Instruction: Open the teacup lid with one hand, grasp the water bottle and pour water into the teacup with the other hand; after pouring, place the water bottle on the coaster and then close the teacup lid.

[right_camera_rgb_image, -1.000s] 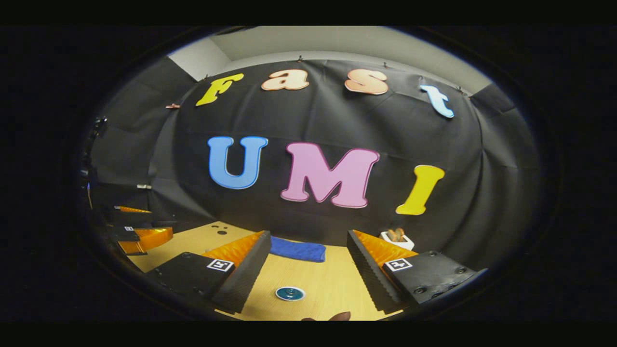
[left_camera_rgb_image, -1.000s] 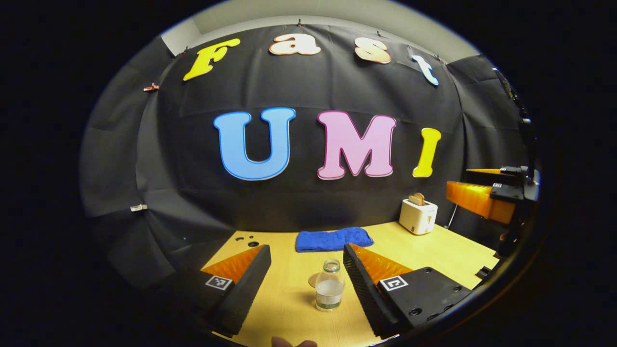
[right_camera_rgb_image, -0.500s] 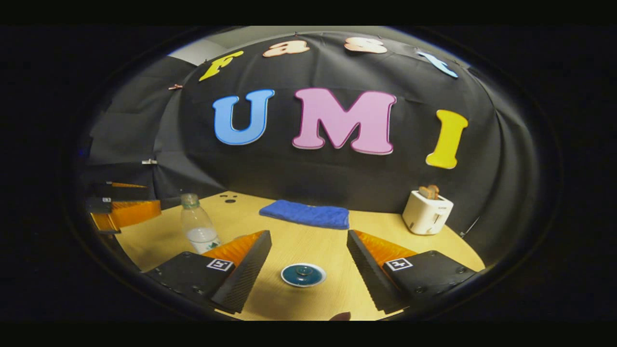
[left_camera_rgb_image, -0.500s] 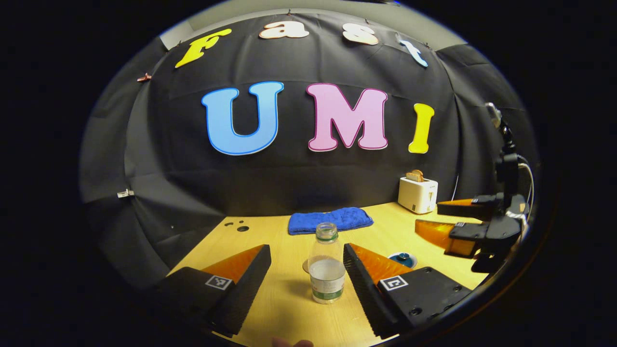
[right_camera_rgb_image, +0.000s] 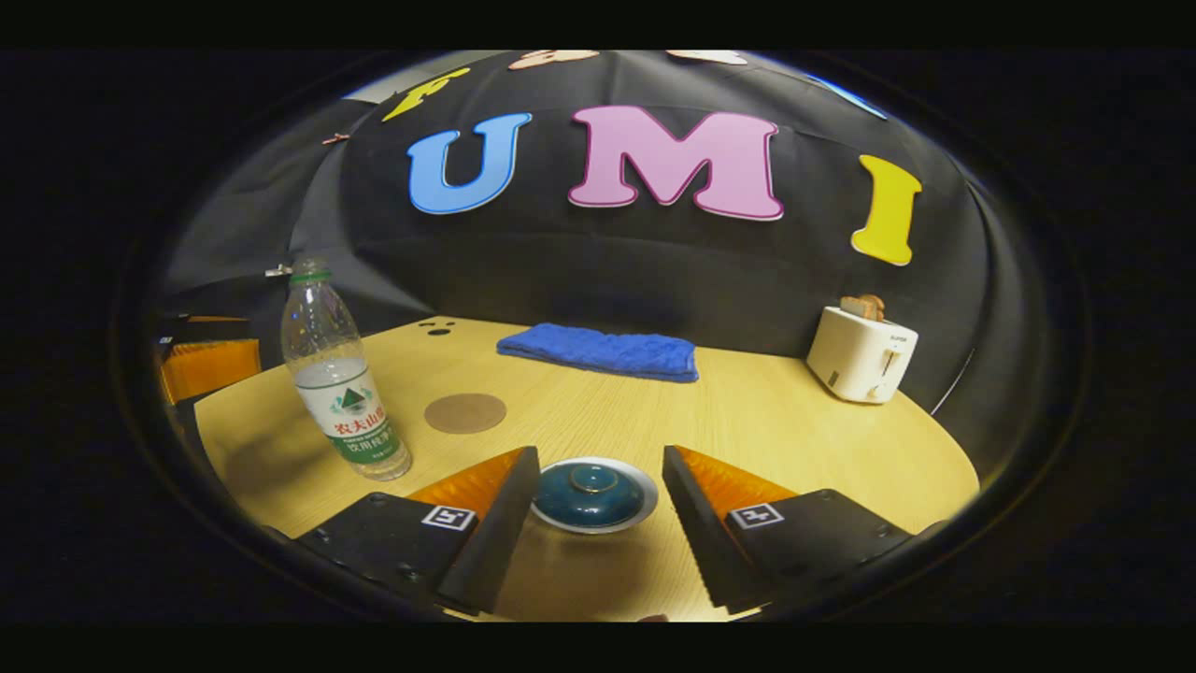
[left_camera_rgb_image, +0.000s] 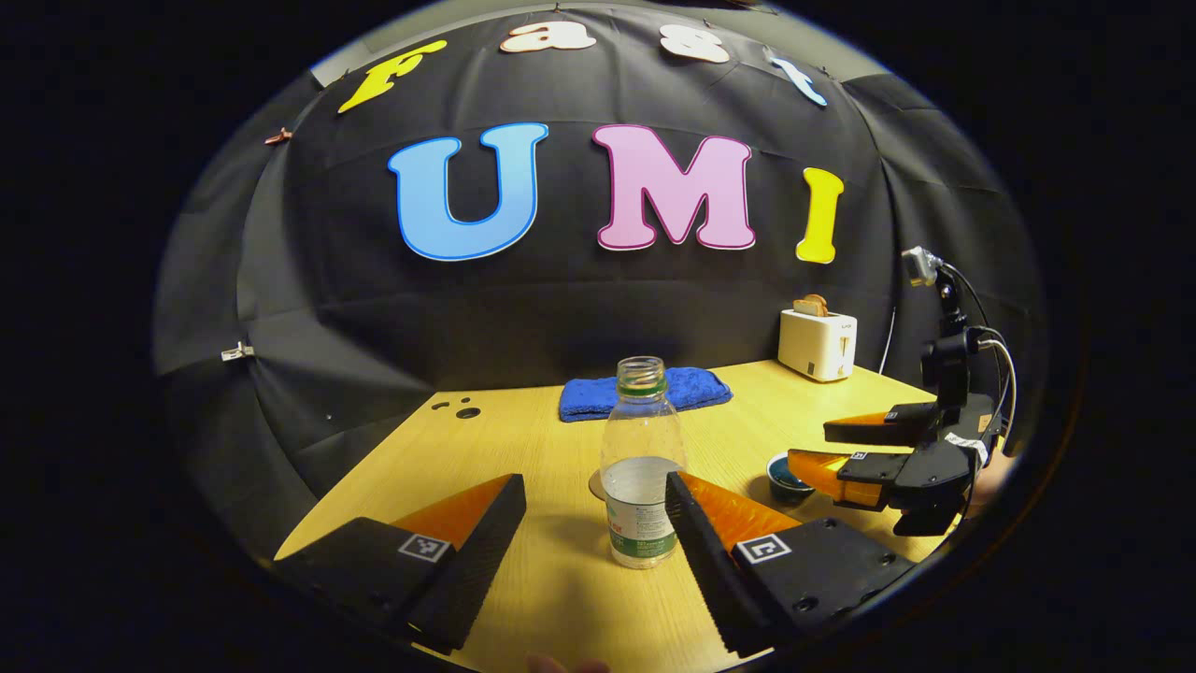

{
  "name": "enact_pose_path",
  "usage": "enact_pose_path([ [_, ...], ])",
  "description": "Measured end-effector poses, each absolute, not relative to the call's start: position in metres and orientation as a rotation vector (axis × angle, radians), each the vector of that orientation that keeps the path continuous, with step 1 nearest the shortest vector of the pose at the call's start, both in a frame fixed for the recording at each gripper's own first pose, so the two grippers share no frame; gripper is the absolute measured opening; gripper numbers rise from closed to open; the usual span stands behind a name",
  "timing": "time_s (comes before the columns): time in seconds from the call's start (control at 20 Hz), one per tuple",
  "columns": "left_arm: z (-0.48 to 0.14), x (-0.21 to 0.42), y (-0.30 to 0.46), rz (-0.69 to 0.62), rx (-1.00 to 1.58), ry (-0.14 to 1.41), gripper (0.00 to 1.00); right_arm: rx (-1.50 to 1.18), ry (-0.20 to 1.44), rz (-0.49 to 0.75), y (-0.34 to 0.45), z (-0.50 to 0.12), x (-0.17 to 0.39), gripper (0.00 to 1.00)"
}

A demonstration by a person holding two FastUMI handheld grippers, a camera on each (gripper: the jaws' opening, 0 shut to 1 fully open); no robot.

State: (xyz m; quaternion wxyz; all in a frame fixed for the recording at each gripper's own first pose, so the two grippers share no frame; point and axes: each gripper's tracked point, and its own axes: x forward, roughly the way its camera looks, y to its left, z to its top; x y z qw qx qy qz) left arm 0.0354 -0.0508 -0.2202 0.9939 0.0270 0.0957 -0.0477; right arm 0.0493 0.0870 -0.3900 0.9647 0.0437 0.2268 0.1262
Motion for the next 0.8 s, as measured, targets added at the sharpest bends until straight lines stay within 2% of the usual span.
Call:
enact_pose_path([
  [0.15,-0.23,0.034,-0.049,-0.085,0.051,0.201,0.95,0.133,0.477,0.258,0.087,-0.394,0.05,0.67],
  [0.3,-0.235,0.033,-0.051,-0.087,0.047,0.212,0.95,0.16,0.496,0.282,0.09,-0.401,0.05,0.6],
  [0.35,-0.237,0.033,-0.053,-0.09,0.042,0.217,0.95,0.17,0.496,0.282,0.091,-0.399,0.049,0.53],
  [0.4,-0.24,0.034,-0.054,-0.091,0.04,0.224,0.95,0.172,0.493,0.279,0.089,-0.399,0.052,0.52],
  [0.45,-0.242,0.034,-0.055,-0.091,0.039,0.228,0.95,0.187,0.497,0.277,0.087,-0.4,0.052,0.34],
  [0.5,-0.242,0.034,-0.056,-0.092,0.04,0.229,0.95,0.208,0.499,0.279,0.087,-0.399,0.049,0.29],
  [0.7,-0.25,0.037,-0.067,-0.111,0.041,0.245,0.95,0.19,0.472,0.261,0.08,-0.392,0.052,0.25],
  [0.75,-0.254,0.038,-0.072,-0.117,0.037,0.255,0.95,0.181,0.464,0.26,0.079,-0.39,0.053,0.31],
  [0.8,-0.257,0.039,-0.076,-0.124,0.033,0.265,0.95,0.181,0.458,0.262,0.078,-0.386,0.053,0.28],
])
